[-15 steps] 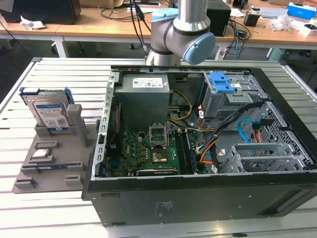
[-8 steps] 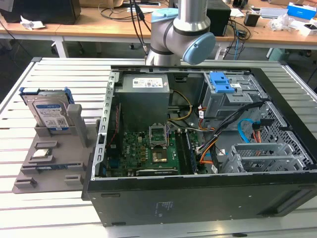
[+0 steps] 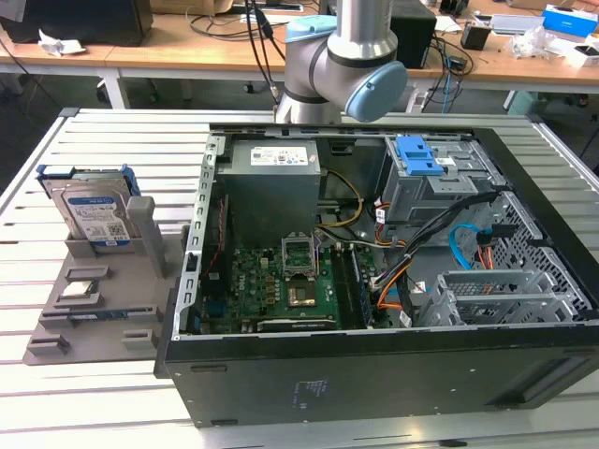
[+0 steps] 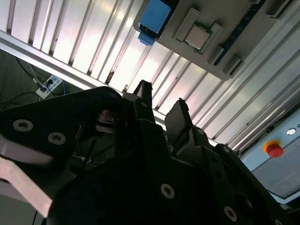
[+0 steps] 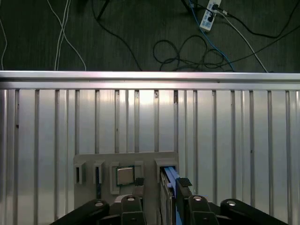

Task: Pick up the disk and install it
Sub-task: 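Pick up the disk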

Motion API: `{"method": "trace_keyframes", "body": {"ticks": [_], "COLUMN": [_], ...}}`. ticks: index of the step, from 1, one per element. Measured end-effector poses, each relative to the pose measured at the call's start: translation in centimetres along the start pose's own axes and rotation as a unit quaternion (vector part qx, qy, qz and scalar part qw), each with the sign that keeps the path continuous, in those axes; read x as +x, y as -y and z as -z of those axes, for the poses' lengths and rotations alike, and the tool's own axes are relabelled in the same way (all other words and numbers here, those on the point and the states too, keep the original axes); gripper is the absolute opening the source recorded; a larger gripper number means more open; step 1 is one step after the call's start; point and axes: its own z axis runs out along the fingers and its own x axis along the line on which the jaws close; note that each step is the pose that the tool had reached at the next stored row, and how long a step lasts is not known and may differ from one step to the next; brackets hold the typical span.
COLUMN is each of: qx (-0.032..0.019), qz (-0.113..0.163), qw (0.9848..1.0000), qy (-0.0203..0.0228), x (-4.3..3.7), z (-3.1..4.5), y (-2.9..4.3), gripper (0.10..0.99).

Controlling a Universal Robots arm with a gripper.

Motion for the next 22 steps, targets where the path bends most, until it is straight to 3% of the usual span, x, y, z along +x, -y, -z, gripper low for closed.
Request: {"method": "trace_keyframes", "body": {"ticks": [2, 3, 4, 8, 14, 22], "qx": [0.0, 0.0, 0.0, 0.0, 0.0, 0.0], "qz": [0.0, 0.001, 0.001, 0.001, 0.001, 0.001], "qw": [1.0, 1.0, 1.0, 1.0, 1.0, 1.0], "qy": [0.0, 0.0, 0.0, 0.0, 0.0, -0.0001], "x": [0.0, 0.0, 0.0, -0.02, -0.51, -0.84], "z": [0.0, 0.0, 0.0, 0.0, 0.06, 0.12], "y": [0.0, 0.0, 0.0, 0.06, 1.75, 3.18], "gripper": [0.475, 0.475, 0.541, 0.541, 0.541, 0.541]}}
